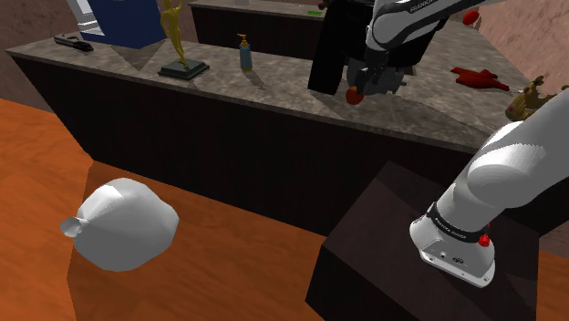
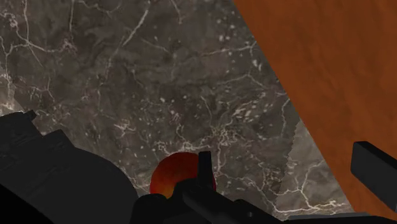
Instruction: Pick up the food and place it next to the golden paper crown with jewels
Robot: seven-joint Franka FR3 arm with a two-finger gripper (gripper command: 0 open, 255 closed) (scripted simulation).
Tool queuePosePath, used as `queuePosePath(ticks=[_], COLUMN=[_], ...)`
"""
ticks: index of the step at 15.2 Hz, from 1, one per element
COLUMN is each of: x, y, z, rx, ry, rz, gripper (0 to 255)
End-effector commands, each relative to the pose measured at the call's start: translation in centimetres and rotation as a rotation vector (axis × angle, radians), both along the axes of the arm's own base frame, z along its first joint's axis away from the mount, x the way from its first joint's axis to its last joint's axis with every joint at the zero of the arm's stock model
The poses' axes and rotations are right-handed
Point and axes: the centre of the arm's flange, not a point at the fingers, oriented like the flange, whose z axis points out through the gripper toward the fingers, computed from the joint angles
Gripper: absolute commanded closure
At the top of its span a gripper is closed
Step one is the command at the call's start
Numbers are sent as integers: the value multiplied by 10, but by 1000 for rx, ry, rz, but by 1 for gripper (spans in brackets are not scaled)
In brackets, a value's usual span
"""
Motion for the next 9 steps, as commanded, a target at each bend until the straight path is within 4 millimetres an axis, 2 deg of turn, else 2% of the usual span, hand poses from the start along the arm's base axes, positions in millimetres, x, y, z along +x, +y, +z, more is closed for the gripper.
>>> queuePosePath(ticks=[1,8,9], x=[10,47,49], y=[-19,-86,-89], z=[-14,-56,-58], rx=[-11,-45,-47], ry=[-8,-30,-31], rz=[3,9,9], gripper=[0,0,0])
